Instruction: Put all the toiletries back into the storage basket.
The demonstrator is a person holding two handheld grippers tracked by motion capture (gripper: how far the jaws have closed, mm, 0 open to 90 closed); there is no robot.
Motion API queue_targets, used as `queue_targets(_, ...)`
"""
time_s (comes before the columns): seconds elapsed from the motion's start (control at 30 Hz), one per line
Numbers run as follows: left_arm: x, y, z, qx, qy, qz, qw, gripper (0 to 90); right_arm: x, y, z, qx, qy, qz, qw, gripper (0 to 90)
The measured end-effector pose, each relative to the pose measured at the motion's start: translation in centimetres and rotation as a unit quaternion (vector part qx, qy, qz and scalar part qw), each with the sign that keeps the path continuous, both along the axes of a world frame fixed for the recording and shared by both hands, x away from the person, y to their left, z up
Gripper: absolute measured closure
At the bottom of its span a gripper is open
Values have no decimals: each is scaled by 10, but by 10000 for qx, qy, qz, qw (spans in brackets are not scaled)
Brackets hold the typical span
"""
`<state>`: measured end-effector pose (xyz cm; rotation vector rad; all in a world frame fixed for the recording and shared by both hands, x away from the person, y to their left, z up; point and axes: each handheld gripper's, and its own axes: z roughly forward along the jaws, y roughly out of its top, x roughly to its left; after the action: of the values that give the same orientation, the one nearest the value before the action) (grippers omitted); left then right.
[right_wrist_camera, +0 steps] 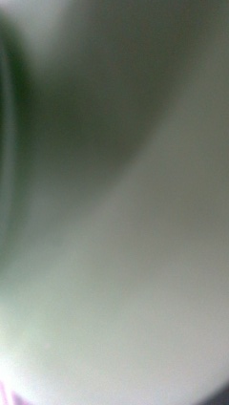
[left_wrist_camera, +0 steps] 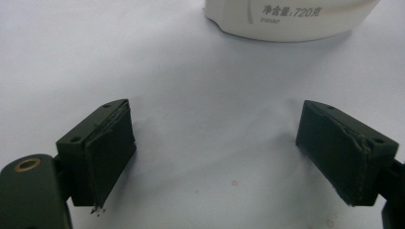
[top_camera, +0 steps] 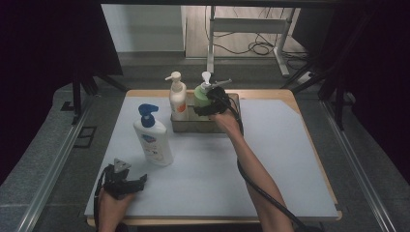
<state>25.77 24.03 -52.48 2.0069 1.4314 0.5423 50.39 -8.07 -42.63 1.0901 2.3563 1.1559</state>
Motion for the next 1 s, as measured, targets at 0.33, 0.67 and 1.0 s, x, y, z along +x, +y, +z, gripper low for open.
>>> queue_targets(0.33,0,0,0,-1,-4,1,10000,123,-6,-3,2,-24,-63,202,9998,0)
queue_targets(0.67,0,0,0,-4,-10,4,10000,124,-17,-18,12,-8,-137,233,9996,47)
queue_targets(1.0,0,0,0,-1,-13,3,10000,124,-26,-39,14,58,-70,314,9995,134)
